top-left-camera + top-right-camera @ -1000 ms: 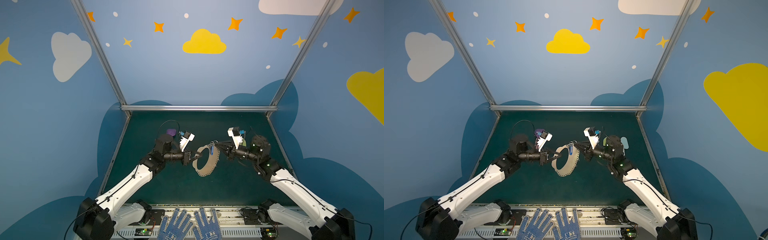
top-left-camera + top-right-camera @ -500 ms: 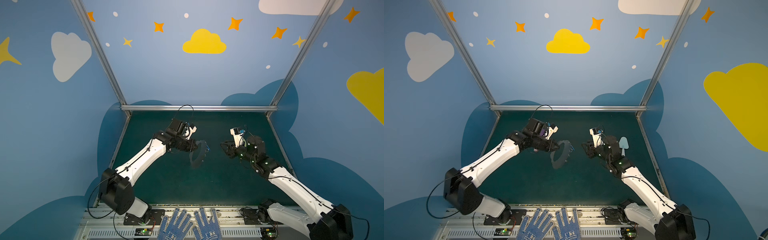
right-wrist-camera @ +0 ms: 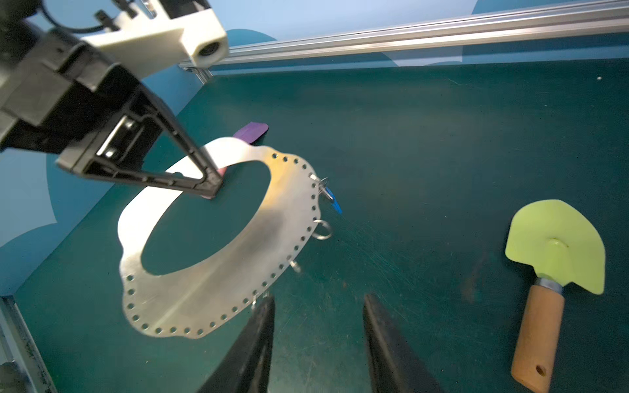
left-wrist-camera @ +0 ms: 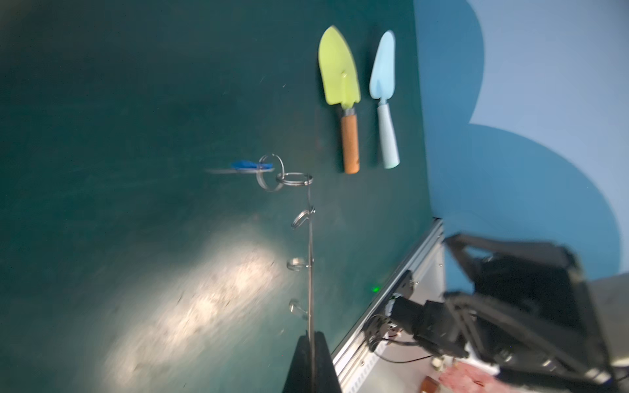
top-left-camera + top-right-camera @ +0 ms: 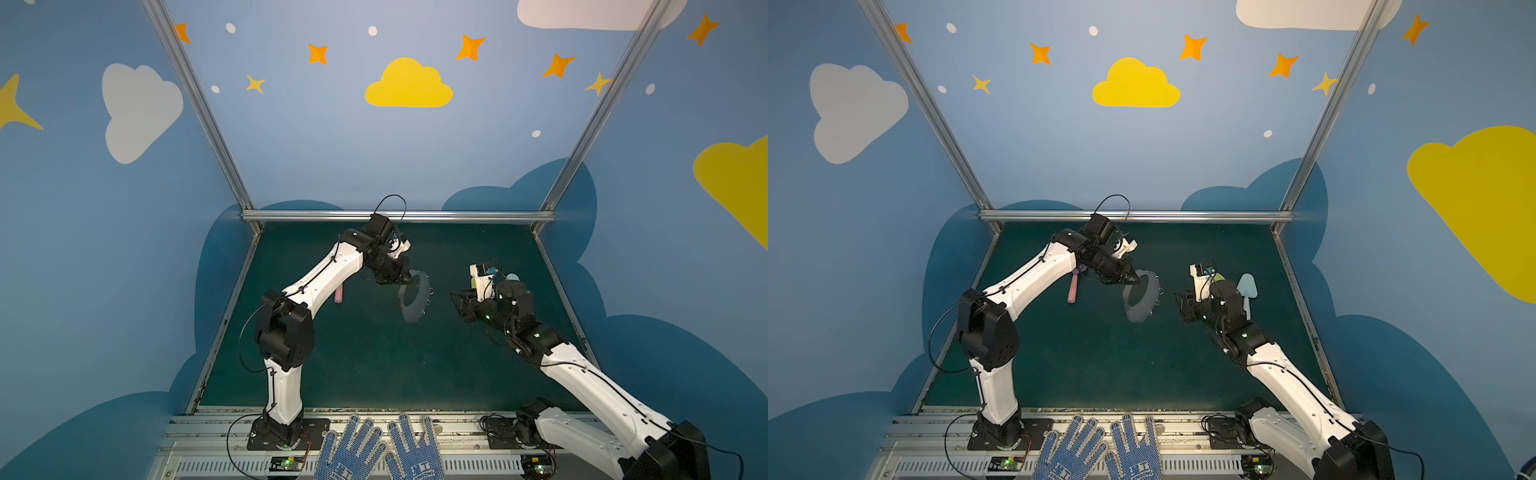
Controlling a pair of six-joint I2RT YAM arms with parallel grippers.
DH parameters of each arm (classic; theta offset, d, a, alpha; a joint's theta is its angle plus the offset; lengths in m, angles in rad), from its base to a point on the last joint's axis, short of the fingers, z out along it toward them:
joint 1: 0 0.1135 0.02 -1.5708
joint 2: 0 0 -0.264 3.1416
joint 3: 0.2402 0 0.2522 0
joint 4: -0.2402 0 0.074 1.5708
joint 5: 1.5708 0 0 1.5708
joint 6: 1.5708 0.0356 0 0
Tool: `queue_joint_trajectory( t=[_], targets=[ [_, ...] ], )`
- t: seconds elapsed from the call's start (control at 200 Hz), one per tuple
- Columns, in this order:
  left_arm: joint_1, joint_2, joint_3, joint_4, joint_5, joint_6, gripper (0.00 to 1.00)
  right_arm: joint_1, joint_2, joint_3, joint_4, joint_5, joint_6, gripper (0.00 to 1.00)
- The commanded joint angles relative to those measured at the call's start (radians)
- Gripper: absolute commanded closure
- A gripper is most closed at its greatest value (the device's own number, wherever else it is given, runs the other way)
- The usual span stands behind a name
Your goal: Put the keys on the keyring
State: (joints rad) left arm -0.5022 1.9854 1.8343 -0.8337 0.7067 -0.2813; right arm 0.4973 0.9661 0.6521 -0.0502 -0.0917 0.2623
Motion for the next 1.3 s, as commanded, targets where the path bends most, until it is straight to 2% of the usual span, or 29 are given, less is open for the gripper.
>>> queue_joint_trajectory(
  t=[0.0,0.1,0.215,0.496,0.576,0.691,0.796,1.006,1.086,1.107,1.112,1.117,1.122,1.127,1.132,1.142,1.182,1.297],
  targets=[
    [0.012,0.095,0.053,0.063,0.128,-0.064,0.96,-0.01,-0.035,-0.028,-0.014,0.041,0.024,0.55],
    [0.027,0.169,0.036,0.142,0.2,-0.119,0.96,-0.015,-0.06,-0.042,-0.014,0.046,0.034,0.55],
    [0.046,0.192,-0.057,0.208,0.24,-0.146,0.96,-0.018,-0.076,-0.055,-0.002,0.044,0.046,0.55],
    [0.112,0.084,-0.355,0.272,0.243,-0.144,0.96,-0.023,-0.047,-0.058,0.052,0.029,0.058,0.55],
    [0.133,0.065,-0.407,0.255,0.222,-0.129,0.93,-0.023,-0.034,-0.054,0.063,0.023,0.062,0.55],
    [0.169,0.045,-0.464,0.206,0.181,-0.092,0.73,-0.024,-0.024,-0.051,0.061,0.017,0.061,0.55],
    [0.199,0.003,-0.518,0.201,0.128,-0.085,0.59,-0.026,-0.021,-0.054,0.053,0.018,0.059,0.55],
    [0.271,-0.111,-0.574,0.169,0.007,-0.067,0.54,-0.028,0.002,-0.025,-0.007,0.046,0.046,0.5],
    [0.301,-0.161,-0.583,0.154,-0.053,-0.06,0.44,-0.028,0.026,0.005,-0.056,0.087,0.034,0.47],
    [0.309,-0.174,-0.583,0.151,-0.072,-0.06,0.4,-0.028,0.033,0.014,-0.067,0.096,0.03,0.45],
    [0.31,-0.175,-0.583,0.15,-0.077,-0.06,0.37,-0.028,0.035,0.015,-0.07,0.101,0.029,0.41],
    [0.312,-0.179,-0.583,0.15,-0.083,-0.06,0.33,-0.028,0.038,0.016,-0.071,0.105,0.027,0.36],
    [0.314,-0.183,-0.583,0.15,-0.086,-0.061,0.25,-0.027,0.04,0.016,-0.075,0.108,0.026,0.33],
    [0.315,-0.186,-0.583,0.15,-0.092,-0.061,0.12,-0.027,0.041,0.017,-0.077,0.111,0.025,0.3],
    [0.316,-0.189,-0.583,0.15,-0.097,-0.06,0.06,-0.027,0.043,0.017,-0.08,0.116,0.025,0.27],
    [0.318,-0.195,-0.581,0.149,-0.109,-0.061,0.01,-0.027,0.047,0.016,-0.085,0.124,0.024,0.23],
    [0.33,-0.218,-0.576,0.145,-0.155,-0.065,0.0,-0.029,0.064,0.05,-0.104,0.163,0.022,0.19],
    [0.355,-0.297,-0.564,0.169,-0.337,-0.089,0.0,-0.03,0.146,0.097,-0.134,0.321,0.018,0.17]
  ],
)
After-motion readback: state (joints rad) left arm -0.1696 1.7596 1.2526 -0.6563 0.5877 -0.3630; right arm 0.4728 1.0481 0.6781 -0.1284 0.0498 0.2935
